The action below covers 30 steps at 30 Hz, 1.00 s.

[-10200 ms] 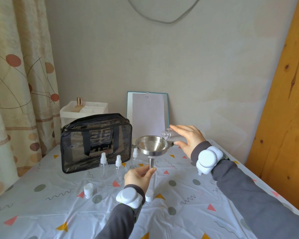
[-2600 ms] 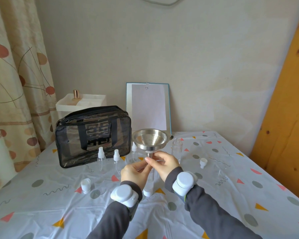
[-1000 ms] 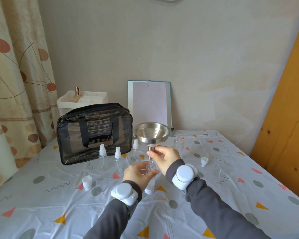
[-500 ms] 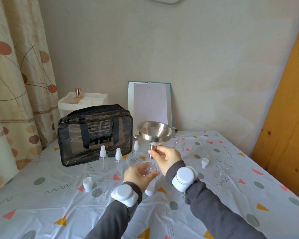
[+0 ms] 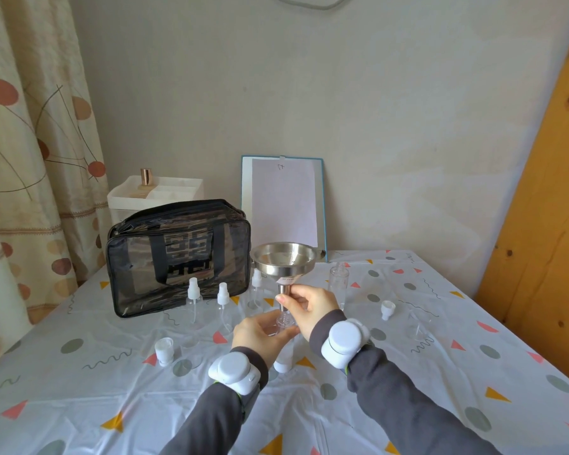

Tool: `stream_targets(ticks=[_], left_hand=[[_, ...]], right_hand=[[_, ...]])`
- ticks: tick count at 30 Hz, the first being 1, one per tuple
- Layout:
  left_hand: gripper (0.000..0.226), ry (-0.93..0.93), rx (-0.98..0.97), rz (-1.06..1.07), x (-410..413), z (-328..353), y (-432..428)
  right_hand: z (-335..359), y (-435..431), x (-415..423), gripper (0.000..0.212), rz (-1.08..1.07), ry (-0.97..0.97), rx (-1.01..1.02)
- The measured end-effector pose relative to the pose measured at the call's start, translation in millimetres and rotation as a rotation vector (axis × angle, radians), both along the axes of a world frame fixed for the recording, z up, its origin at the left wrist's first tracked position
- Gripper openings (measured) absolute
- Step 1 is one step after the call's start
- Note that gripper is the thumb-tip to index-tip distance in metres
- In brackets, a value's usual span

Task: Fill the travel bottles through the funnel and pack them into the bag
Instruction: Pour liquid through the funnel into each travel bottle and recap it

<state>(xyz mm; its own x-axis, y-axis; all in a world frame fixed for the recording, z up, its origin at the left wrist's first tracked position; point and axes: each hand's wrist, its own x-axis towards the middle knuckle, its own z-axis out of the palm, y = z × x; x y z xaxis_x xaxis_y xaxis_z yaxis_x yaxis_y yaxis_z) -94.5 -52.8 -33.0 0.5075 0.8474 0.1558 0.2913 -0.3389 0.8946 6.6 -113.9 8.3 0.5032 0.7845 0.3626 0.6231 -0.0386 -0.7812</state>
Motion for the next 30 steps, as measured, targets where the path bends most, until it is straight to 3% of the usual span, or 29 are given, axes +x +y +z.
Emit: stream_targets(ticks=[9,14,21,30], left_hand=[[0.048,-0.045,-0.069,0.004,-1,1,-2],[0.047,-0.059,-0.088,0.010,-2,0,-3],[0.049,-0.057,-0.086,0.010,-1,2,-3],[0.051,-0.074,-0.091,0.016,-1,0,-2]], right_hand=[[31,-11,22,0.015,-0.110,0.036,0.143],[46,-19,56,0.023,-0.290,0.034,0.163],[29,-29,121,0.025,-0.544,0.076,0.010],[-21,-33,148,0.028,-0.509,0.077,-0.271]])
